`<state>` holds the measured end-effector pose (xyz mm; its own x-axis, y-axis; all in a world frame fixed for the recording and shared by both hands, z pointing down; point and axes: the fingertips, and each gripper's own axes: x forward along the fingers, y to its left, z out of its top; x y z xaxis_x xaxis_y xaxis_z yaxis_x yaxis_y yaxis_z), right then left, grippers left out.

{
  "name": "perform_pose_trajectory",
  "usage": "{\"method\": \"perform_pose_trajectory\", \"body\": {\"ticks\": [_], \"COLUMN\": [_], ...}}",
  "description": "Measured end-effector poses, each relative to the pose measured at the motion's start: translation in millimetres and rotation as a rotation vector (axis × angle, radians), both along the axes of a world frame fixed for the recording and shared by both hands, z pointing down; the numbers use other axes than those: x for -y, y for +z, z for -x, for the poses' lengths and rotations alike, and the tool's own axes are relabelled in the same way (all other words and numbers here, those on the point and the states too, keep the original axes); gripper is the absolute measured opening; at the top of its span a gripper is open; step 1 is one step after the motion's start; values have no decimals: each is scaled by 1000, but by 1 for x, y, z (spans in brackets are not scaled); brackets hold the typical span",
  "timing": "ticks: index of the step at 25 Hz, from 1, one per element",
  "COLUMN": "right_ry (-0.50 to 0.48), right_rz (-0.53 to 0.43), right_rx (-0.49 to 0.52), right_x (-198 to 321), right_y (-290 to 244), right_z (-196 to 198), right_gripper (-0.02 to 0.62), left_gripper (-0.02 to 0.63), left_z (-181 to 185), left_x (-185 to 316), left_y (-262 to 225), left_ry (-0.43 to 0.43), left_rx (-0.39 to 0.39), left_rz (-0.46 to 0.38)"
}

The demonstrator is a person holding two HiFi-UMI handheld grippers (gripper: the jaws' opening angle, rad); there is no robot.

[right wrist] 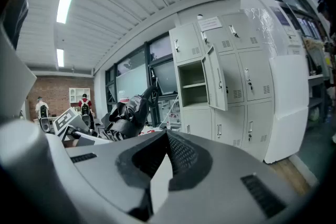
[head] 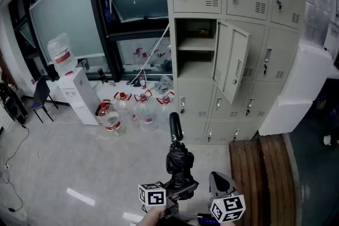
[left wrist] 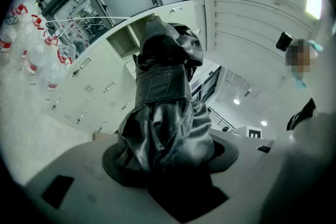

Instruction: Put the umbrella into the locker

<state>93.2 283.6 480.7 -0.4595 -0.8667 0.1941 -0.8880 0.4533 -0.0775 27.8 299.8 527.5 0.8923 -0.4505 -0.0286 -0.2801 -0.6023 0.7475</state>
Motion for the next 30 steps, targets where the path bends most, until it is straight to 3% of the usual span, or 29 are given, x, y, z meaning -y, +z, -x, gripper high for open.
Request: {"method": "perform_pose_trajectory", "body": {"ticks": [6,17,23,30], "right_ry": [-18,1,6,22], "right_rz": [8,0,3,14], "right_rx": [-27,25,22,-30], "right_x": [-25,-33,-10,81], "right_y": [-4,-9,-5,14], "right_z": [16,-2,-13,-20], "right_gripper": [2,2,2,2], "left_gripper": [264,265,265,265], "left_z": [1,1,-6,-21], "left_x": [-27,-26,2,91], "left_y": [-14,-19,-17,-3], "left_ry": [10,-25,-29,14], "left_rx": [-11,-16,-18,-44], "left_rz": [-6,15,31,59]}}
